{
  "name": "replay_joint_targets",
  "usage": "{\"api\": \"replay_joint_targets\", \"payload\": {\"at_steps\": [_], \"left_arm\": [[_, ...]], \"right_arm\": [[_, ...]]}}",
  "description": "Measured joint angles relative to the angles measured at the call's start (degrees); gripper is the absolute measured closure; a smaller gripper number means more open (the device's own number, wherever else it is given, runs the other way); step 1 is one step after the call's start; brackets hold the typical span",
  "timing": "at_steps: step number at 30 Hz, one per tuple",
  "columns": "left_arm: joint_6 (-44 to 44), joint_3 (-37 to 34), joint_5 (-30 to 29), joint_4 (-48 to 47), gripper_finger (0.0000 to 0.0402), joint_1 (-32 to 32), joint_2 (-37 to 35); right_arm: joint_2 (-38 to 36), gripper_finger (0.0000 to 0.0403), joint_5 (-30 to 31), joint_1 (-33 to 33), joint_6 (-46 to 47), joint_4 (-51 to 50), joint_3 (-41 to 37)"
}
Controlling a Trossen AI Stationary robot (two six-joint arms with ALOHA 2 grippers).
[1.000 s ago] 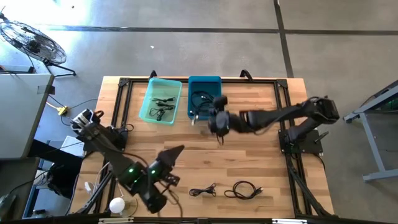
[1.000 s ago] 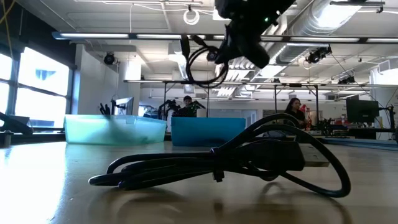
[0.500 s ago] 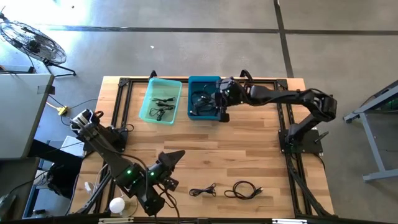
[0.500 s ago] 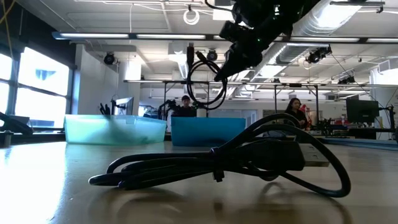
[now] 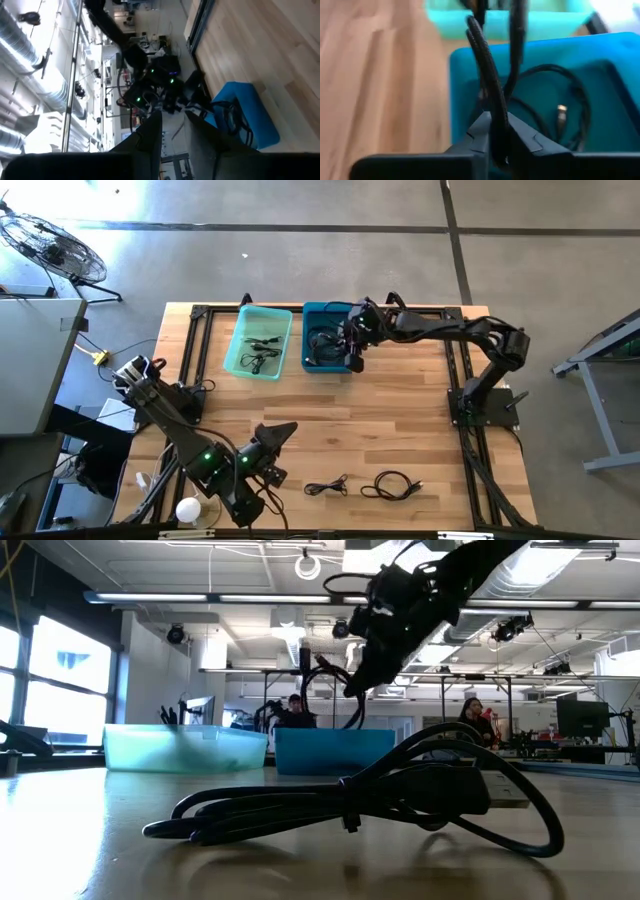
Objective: Pick & Place USB Port
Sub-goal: Put the black HDMI cable into the blue bin
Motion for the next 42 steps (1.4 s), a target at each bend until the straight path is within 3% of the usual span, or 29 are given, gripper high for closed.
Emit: {"api": "replay_joint_targets", "payload": {"at_steps": [9,12,17,23,30,34,37,42], "left_arm": [[-0.73,-0.02,2.57,-5.01,0.0324,0.0,0.02],[-1.51,-0.02,2.62,-6.54,0.0324,-0.04,0.02],[-1.73,-0.04,8.86,-12.09,0.0324,-0.04,0.02],[-9.11,-0.07,18.02,-16.74,0.0324,-0.04,0.04],[-15.28,-0.07,25.74,-19.23,0.0324,-0.04,0.04],[-17.84,-0.07,27.56,-19.06,0.0324,-0.04,0.04],[-20.87,-0.07,27.94,-19.04,0.0324,-0.04,0.04],[-24.09,-0.07,30.89,-19.0,0.0324,-0.04,0.04]], "right_arm": [[0.43,0.0198,6.58,1.21,4.5,4.94,0.0],[0.25,0.0159,8.28,1.96,4.46,5.06,0.08],[-3.88,0.0142,8.71,3.28,4.46,4.63,0.12],[-16.09,0.014,7.71,7.98,4.38,-3.57,0.15],[-33.3,0.014,9.11,23.02,10.05,-23.73,0.2],[-38.2,0.0141,16.22,36.79,19.16,-30.29,-0.64],[-38.56,0.0146,21.21,47.25,25.44,-30.09,-3.07],[-33.82,0.016,21.6,61.36,29.41,-19.54,-11.22]]}}
